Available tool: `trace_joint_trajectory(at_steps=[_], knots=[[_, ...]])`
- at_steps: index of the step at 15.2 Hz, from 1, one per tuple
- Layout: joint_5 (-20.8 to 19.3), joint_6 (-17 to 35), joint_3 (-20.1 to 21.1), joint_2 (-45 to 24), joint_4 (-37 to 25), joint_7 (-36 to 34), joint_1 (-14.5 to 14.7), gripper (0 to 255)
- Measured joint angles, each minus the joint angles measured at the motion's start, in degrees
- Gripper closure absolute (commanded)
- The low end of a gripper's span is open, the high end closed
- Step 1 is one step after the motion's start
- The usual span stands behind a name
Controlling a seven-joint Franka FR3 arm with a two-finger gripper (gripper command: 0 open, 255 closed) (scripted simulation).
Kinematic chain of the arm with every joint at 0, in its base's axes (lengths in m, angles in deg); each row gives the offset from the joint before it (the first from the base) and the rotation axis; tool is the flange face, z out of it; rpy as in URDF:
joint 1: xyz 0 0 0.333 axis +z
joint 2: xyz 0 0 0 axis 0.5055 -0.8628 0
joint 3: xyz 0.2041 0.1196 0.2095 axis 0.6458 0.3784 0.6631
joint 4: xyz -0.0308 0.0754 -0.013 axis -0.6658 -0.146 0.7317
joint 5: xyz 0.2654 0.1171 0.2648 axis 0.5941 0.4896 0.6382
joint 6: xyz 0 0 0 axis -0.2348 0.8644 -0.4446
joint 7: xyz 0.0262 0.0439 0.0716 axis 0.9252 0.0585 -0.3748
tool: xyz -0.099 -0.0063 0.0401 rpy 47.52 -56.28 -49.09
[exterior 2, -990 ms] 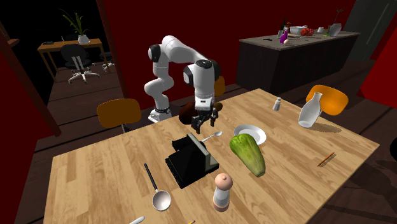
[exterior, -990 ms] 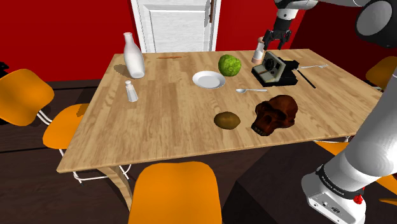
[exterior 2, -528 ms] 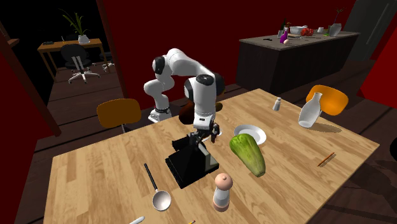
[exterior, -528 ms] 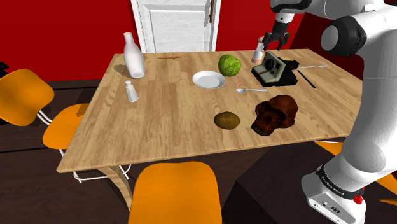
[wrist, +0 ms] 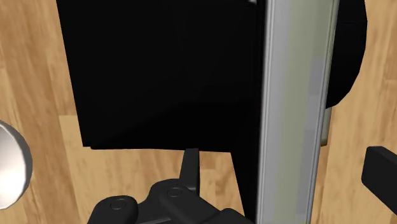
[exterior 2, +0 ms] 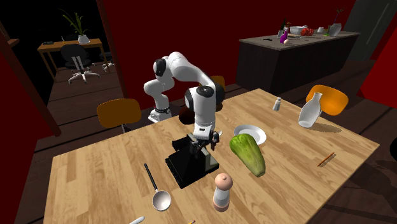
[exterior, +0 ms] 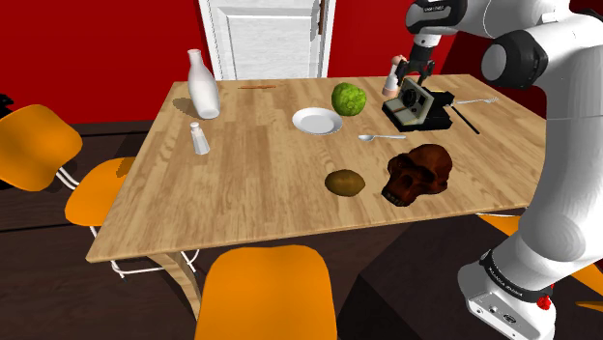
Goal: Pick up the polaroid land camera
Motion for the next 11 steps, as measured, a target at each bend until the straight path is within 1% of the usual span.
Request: trace_joint_trajectory(at_steps=[1, 11], knots=[[0.0, 0.3, 0.0, 0.0, 0.2, 0.0, 0.0, 255], [0.0, 0.6, 0.0, 0.1, 0.6, 0.1, 0.1, 255]])
